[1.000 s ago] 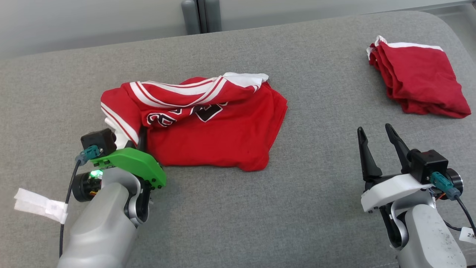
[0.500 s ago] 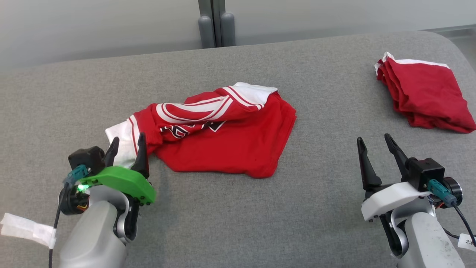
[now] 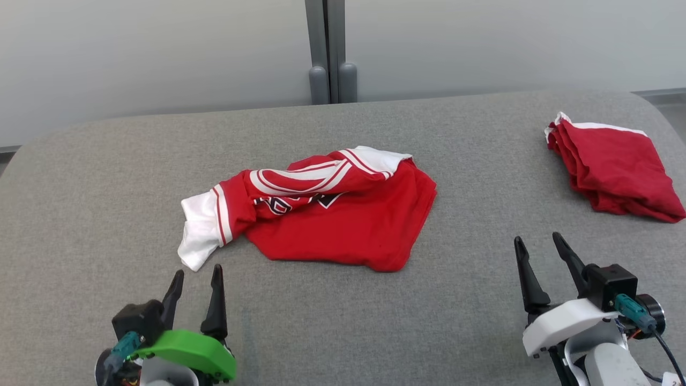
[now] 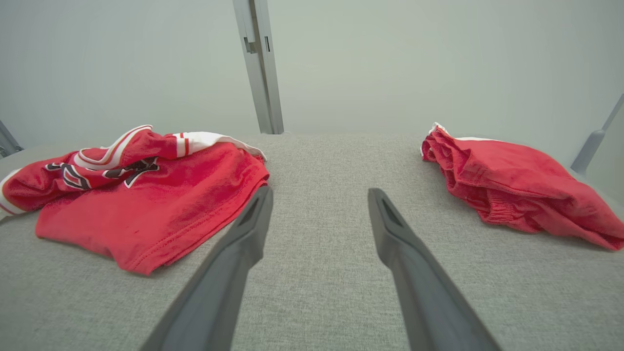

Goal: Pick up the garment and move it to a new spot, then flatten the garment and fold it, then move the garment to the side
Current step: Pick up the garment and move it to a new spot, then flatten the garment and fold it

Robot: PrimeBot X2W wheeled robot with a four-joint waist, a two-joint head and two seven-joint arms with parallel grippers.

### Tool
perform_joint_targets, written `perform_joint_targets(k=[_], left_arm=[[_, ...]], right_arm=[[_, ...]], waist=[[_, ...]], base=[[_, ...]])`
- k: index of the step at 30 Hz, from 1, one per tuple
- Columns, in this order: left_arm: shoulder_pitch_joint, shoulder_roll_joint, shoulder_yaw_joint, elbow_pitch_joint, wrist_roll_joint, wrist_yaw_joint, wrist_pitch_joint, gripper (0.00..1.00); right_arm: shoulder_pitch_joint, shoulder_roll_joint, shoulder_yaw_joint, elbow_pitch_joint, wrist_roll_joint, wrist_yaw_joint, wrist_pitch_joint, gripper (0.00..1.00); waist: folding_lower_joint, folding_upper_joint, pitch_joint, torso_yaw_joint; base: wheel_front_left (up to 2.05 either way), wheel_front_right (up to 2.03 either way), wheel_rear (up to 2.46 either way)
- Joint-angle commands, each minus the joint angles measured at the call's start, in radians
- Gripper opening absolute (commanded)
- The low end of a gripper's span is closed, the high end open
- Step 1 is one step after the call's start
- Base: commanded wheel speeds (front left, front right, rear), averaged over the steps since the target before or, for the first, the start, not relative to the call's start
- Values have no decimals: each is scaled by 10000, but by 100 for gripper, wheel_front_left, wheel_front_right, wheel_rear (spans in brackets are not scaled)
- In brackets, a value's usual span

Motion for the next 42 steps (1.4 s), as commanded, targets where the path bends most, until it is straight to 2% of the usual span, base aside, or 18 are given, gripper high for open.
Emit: perform_joint_targets(k=[1,8,16,35,42], left_arm=[[359,-87,161,-219,162,-55,-31,100],[1498,-569,690,-1222,949,-62,-33,100],[2057,-875,1050,-1857,1264,-154,-31,100],[1991,-998,1144,-1806,1393,-293,-32,100],[1813,-998,935,-1870,1350,-314,-32,100]], right_arm=[[240,-37,19,-31,115,-19,-43,100],[861,-37,112,-64,560,-19,-44,100],[1055,-39,313,12,724,-19,-44,100],[836,-39,527,219,773,-19,-44,100],[353,-37,591,451,525,-19,-44,100]], waist=[[0,0,-243,154],[0,0,-450,208],[0,0,-554,155],[0,0,-604,207],[0,0,-398,467]], base=[[0,0,0],[0,0,0],[0,0,0],[0,0,0],[0,0,0]])
